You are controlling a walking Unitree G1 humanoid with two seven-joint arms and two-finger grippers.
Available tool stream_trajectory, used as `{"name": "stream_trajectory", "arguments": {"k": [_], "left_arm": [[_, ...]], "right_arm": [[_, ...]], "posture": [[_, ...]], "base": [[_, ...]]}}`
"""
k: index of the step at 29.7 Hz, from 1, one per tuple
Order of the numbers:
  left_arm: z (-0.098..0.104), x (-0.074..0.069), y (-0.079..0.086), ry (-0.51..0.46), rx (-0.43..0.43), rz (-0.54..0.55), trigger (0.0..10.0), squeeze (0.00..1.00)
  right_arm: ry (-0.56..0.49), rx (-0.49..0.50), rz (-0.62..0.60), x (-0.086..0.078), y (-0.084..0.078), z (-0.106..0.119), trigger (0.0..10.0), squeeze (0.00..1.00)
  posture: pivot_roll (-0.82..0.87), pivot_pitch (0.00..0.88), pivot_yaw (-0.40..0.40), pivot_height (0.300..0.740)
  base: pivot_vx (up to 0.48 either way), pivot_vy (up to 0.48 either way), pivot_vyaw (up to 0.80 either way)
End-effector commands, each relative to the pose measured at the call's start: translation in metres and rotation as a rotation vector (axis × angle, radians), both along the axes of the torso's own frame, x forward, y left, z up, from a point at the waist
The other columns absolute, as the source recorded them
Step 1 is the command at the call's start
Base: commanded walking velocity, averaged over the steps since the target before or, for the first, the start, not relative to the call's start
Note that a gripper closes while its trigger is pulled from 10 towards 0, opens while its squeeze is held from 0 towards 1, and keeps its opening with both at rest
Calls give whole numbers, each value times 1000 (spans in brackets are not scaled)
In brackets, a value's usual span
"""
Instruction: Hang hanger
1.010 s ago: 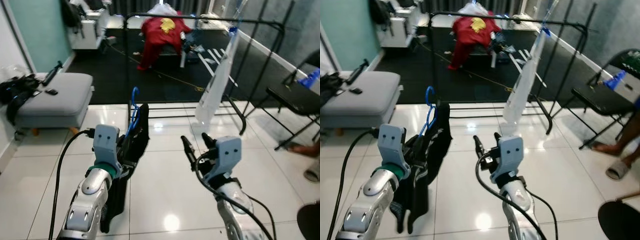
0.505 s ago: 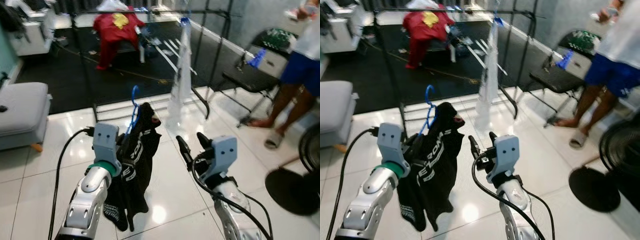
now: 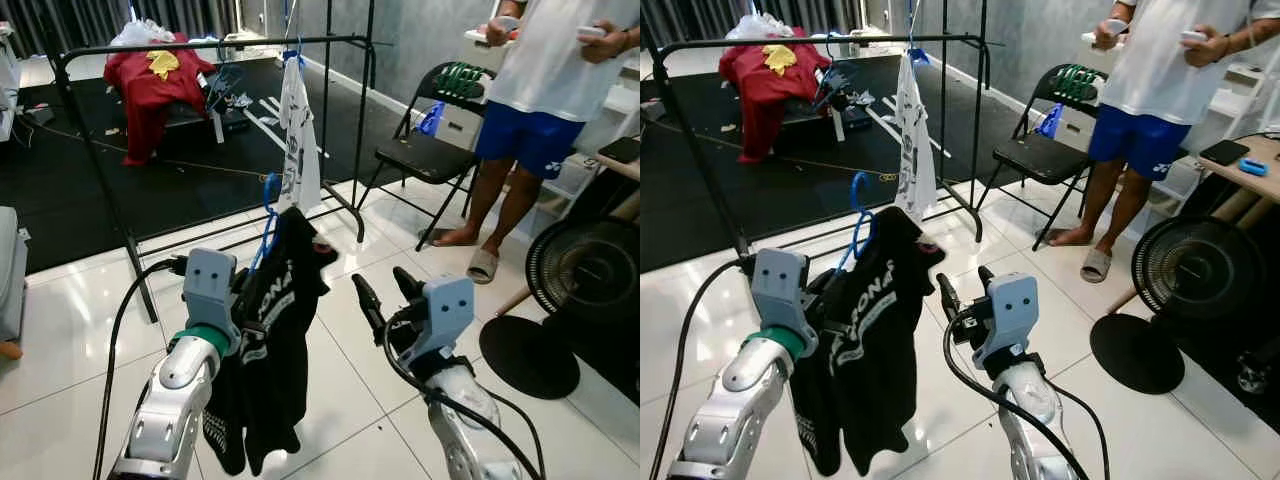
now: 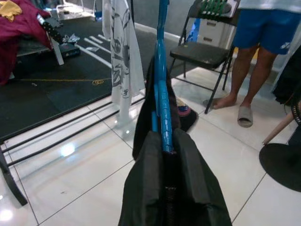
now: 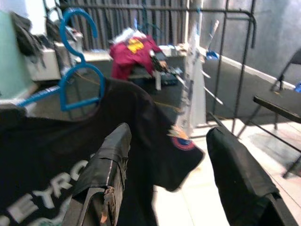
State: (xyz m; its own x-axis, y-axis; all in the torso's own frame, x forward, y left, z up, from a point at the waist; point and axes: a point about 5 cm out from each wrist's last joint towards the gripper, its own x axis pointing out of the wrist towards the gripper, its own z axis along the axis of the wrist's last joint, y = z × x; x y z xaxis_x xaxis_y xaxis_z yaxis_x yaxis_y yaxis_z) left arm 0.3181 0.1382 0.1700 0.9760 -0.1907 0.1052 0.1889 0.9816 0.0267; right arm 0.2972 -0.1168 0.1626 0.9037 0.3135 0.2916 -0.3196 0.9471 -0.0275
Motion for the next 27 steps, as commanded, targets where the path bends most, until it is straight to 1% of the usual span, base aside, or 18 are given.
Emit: {"name": "stream_trajectory", "arguments": {"k": [1, 16, 23, 26, 27], "left_arm": [[1, -1, 1, -17, -1, 5, 10000, 0], [3, 1, -2, -19, -10, -15, 10000, 0], [4, 2, -5, -22, -14, -23, 10000, 0], [5, 3, -6, -24, -17, -27, 10000, 0], [6, 3, -7, -28, -24, -30, 10000, 0]], "right_arm": [[-6, -3, -3, 1, 0, 1, 10000, 0], [-6, -15, 3, 1, -1, 0, 10000, 0], [-21, -38, -11, 2, -2, 2, 10000, 0], [-37, -59, -21, 3, -3, 5, 10000, 0], [-59, -74, -34, 4, -4, 10, 10000, 0]], "posture": [[-144, 65, 58, 740], [-154, 57, 59, 740], [-157, 58, 60, 740], [-158, 61, 61, 740], [-159, 63, 61, 740]], "base": [[480, 0, 0], [480, 0, 0], [480, 0, 0], [480, 0, 0], [480, 0, 675]]}}
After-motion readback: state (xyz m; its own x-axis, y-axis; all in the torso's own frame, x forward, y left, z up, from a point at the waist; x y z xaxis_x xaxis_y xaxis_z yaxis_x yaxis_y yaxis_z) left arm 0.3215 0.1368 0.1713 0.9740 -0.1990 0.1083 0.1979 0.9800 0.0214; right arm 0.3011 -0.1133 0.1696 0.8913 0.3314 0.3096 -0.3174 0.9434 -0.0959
